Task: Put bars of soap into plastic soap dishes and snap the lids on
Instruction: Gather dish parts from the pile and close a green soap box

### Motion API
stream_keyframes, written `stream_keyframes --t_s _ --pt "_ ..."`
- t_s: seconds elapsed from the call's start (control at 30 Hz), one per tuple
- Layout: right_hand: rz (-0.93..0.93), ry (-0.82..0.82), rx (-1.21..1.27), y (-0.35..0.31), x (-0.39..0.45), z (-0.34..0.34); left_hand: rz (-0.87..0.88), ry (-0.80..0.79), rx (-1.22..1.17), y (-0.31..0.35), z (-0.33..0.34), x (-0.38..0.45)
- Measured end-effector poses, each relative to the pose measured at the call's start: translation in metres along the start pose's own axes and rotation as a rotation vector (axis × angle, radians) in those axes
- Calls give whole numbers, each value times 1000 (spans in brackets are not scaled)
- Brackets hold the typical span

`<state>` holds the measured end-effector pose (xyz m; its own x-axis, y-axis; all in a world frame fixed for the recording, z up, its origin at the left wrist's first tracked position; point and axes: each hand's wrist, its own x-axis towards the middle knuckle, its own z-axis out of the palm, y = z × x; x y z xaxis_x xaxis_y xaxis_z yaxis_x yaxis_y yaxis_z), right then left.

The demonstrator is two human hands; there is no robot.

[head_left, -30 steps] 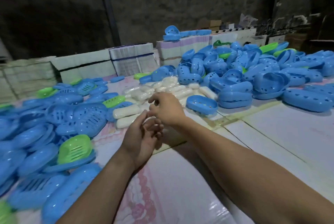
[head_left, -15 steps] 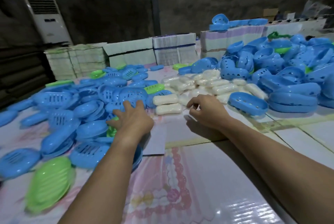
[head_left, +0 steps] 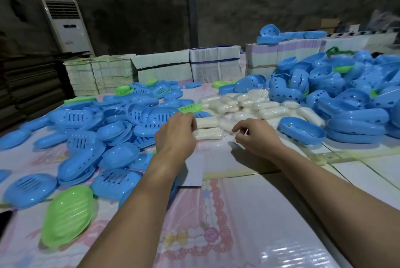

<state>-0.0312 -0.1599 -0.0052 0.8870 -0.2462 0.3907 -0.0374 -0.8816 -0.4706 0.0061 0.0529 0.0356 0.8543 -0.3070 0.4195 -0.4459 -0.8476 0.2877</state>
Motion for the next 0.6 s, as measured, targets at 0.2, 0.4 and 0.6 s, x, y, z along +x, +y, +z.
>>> stream_keyframes --t_s 0.2,0.4,0.6 --pt "4 26 20 0 0 1 220 285 -769 31 6 -10" --pt "17 18 -160 7 6 4 -16 241 -810 26 43 -13" --pt "34 -241 -359 7 12 21 24 57 -288 17 66 -14"
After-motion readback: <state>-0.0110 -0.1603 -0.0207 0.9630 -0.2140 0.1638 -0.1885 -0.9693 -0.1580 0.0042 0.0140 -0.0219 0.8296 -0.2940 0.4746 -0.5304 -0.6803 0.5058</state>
